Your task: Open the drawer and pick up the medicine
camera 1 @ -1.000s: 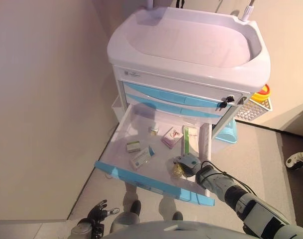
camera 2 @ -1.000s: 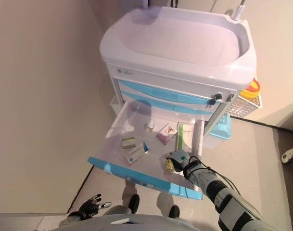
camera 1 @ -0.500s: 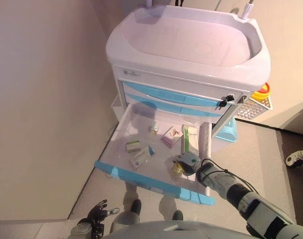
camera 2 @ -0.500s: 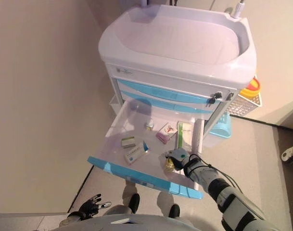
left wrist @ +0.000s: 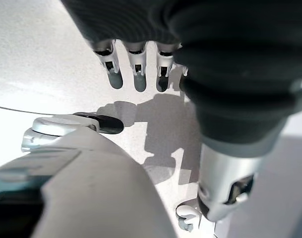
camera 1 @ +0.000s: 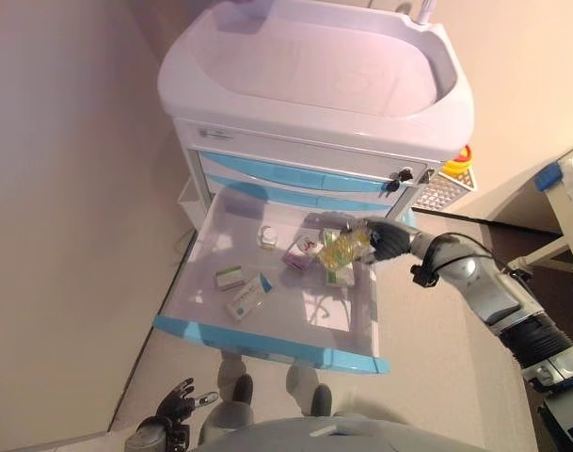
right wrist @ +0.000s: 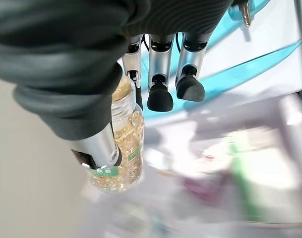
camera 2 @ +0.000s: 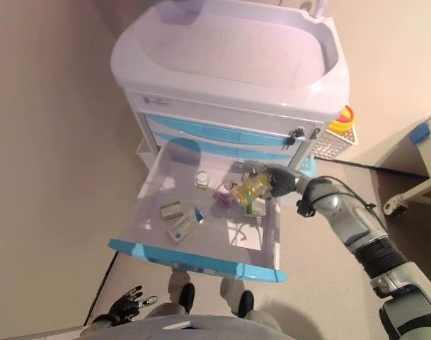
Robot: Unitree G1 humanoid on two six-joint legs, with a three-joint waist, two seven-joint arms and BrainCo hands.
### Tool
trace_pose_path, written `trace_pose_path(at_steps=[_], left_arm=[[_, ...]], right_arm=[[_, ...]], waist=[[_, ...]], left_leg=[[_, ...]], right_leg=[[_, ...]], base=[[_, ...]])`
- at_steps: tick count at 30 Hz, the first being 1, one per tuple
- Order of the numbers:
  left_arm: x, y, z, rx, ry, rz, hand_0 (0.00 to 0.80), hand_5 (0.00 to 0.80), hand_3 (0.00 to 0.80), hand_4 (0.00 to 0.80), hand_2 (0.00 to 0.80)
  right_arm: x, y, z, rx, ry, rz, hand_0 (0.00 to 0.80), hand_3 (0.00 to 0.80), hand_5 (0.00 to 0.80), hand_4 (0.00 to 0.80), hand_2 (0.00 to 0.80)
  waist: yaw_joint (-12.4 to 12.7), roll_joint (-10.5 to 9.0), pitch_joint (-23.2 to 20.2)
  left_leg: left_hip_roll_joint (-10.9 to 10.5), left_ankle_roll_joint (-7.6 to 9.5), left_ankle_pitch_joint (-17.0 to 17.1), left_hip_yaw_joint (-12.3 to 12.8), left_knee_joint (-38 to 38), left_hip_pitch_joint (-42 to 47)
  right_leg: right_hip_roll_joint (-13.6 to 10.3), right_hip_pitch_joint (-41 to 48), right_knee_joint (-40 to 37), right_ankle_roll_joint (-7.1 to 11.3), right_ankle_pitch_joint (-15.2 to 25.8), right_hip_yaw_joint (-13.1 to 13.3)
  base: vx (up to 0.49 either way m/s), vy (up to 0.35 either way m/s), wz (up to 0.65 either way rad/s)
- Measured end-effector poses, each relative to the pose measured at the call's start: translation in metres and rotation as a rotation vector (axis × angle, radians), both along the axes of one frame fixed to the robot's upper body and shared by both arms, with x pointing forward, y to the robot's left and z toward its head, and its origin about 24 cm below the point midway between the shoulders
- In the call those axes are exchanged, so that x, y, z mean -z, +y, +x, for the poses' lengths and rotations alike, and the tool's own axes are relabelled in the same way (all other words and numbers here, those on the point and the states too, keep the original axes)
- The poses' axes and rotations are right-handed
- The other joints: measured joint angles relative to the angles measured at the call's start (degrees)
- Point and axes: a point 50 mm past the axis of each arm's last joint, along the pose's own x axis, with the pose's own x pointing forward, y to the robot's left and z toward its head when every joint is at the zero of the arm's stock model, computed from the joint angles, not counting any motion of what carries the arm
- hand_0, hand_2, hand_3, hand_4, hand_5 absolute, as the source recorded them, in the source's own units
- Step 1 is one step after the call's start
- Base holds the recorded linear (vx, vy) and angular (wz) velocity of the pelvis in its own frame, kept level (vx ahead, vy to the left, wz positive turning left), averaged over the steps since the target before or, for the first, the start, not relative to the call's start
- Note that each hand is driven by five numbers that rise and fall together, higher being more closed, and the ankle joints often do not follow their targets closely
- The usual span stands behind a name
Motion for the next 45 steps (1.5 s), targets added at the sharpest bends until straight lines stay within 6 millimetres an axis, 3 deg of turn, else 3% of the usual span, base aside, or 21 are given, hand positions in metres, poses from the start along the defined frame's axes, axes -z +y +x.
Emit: trace_pose_path(at_steps=[7,13,18,22,27,35,39,45], left_arm=[[0.002,-0.001,-0.004,-0.003,0.015,-0.005,0.000,0.000,0.000,0.000,0.000],[0.002,-0.001,-0.006,-0.004,0.024,-0.003,0.000,0.000,0.000,0.000,0.000],[0.002,-0.001,-0.005,0.004,0.024,-0.002,0.000,0.000,0.000,0.000,0.000],[0.003,-0.002,-0.006,0.006,0.031,-0.004,0.000,0.000,0.000,0.000,0.000],[0.004,-0.002,-0.007,0.014,0.050,-0.004,0.000,0.000,0.000,0.000,0.000],[0.003,-0.001,-0.003,0.022,0.045,0.003,0.000,0.000,0.000,0.000,0.000],[0.002,0.001,-0.002,0.035,0.045,0.009,0.000,0.000,0.000,0.000,0.000],[-0.001,0.012,-0.003,0.026,0.047,0.032,0.000,0.000,0.000,0.000,0.000]], right_arm=[[-0.055,0.007,0.013,-0.006,-0.070,0.441,0.800,0.800,0.800,0.800,0.800],[-0.111,0.003,0.023,0.031,-0.245,0.590,0.800,0.800,0.800,0.800,0.800],[-0.153,-0.021,0.036,0.163,-0.376,0.585,0.800,0.800,0.800,0.800,0.800],[-0.173,-0.051,0.052,0.335,-0.423,0.566,0.800,0.800,0.800,0.800,0.800],[-0.179,-0.072,0.067,0.483,-0.421,0.463,0.800,0.800,0.800,0.800,0.800],[-0.161,-0.099,0.085,0.637,-0.285,0.010,0.800,0.800,0.800,0.800,0.800],[-0.154,-0.115,0.086,0.697,-0.194,-0.202,0.800,0.800,0.800,0.800,0.800],[-0.150,-0.127,0.084,0.729,-0.091,-0.363,0.800,0.800,0.800,0.800,0.800]], waist=[[0.13,-0.15,0.23],[0.15,-0.17,0.24],[1.41,-0.32,0.14],[2.59,-0.45,0.05],[3.83,-0.65,-0.08],[6.36,-1.06,-0.35],[7.73,-1.43,-0.59],[9.51,-2.94,-0.75]], left_leg=[[0.05,0.00,-0.46,0.84,-0.12,1.19],[-0.04,0.12,-0.66,0.79,-0.08,2.01],[-0.13,0.11,-0.64,0.09,0.03,1.97],[-0.21,0.09,-0.60,-0.72,0.04,2.25],[-0.34,-0.01,-0.27,-1.76,0.05,1.94],[-0.98,0.11,0.29,-3.64,0.06,1.64],[-1.04,0.17,0.46,-4.37,0.06,1.32],[-1.61,0.19,0.77,-5.90,0.07,0.62]], right_leg=[[0.14,0.79,0.00,0.05,-0.07,0.86],[0.00,1.67,-0.01,0.02,-0.04,0.80],[-0.04,1.96,0.00,-0.07,0.02,0.05],[-0.11,2.59,-0.02,0.11,-0.16,-0.64],[-0.17,2.78,-0.01,0.31,-0.30,-1.80],[-0.58,3.44,-0.01,0.55,-0.49,-3.62],[-0.82,3.54,-0.01,0.67,-0.58,-4.22],[-1.00,3.51,-0.01,0.83,-0.86,-5.53]], base=[[0.029,0.018,-0.06],[0.042,0.026,0.00],[0.035,0.018,0.07],[0.029,0.011,0.10],[0.032,0.019,0.10],[0.048,0.025,0.12],[0.057,0.008,0.12],[0.052,-0.004,0.12]])
